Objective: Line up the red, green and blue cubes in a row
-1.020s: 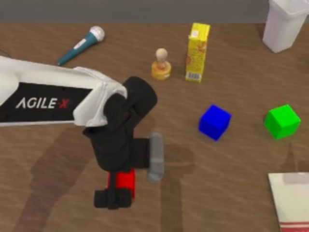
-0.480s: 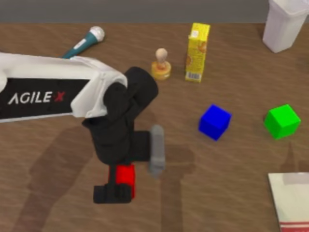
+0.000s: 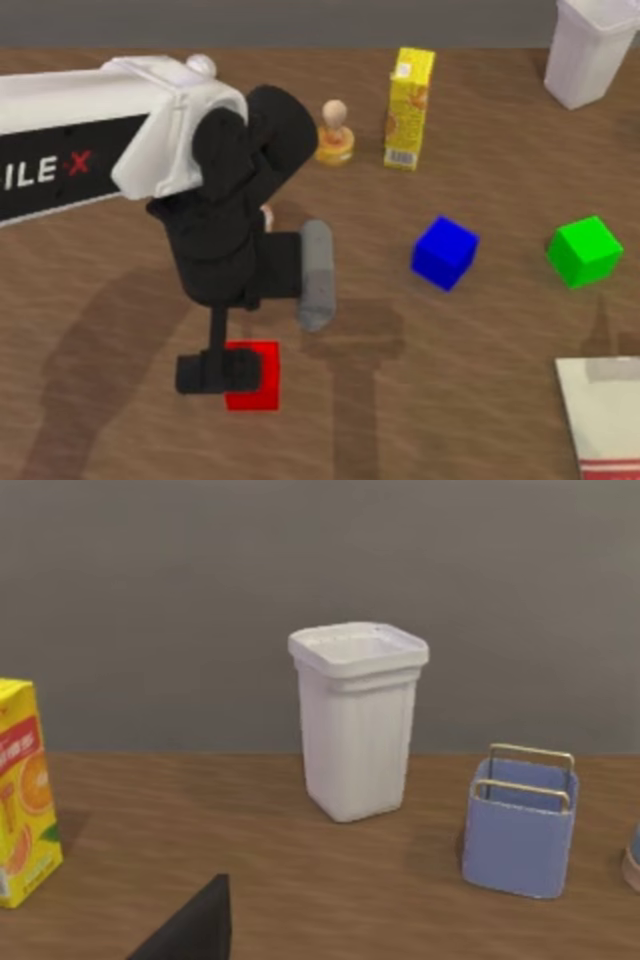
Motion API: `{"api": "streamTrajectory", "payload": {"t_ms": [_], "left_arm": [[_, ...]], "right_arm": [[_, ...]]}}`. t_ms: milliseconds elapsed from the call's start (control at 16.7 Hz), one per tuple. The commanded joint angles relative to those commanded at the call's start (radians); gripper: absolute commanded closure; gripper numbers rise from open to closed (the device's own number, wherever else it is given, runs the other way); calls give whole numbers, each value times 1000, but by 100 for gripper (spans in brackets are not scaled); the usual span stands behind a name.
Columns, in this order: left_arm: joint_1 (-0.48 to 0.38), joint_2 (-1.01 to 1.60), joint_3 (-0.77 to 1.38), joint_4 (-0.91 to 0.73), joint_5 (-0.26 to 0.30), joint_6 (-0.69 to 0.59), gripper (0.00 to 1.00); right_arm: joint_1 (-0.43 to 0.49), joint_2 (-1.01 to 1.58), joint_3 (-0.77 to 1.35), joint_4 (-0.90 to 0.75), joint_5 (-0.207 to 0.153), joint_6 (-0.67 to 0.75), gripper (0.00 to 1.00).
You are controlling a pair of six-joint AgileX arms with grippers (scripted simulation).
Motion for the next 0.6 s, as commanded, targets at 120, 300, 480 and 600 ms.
{"api": "streamTrajectory", "payload": {"t_ms": [120, 300, 480, 600], "left_arm": [[-5, 4, -3, 3, 0, 0, 0], [22, -50, -50, 37, -4, -21, 0], [89, -187, -159, 114, -10, -80, 0], [150, -323, -261, 185, -15, -139, 0]], "right_arm": [[0, 0, 0, 0, 0, 0, 0], [8, 62, 59, -41, -3, -8, 0], [21, 218, 207, -137, -3, -26, 0], [32, 375, 340, -223, -2, -43, 0]]}}
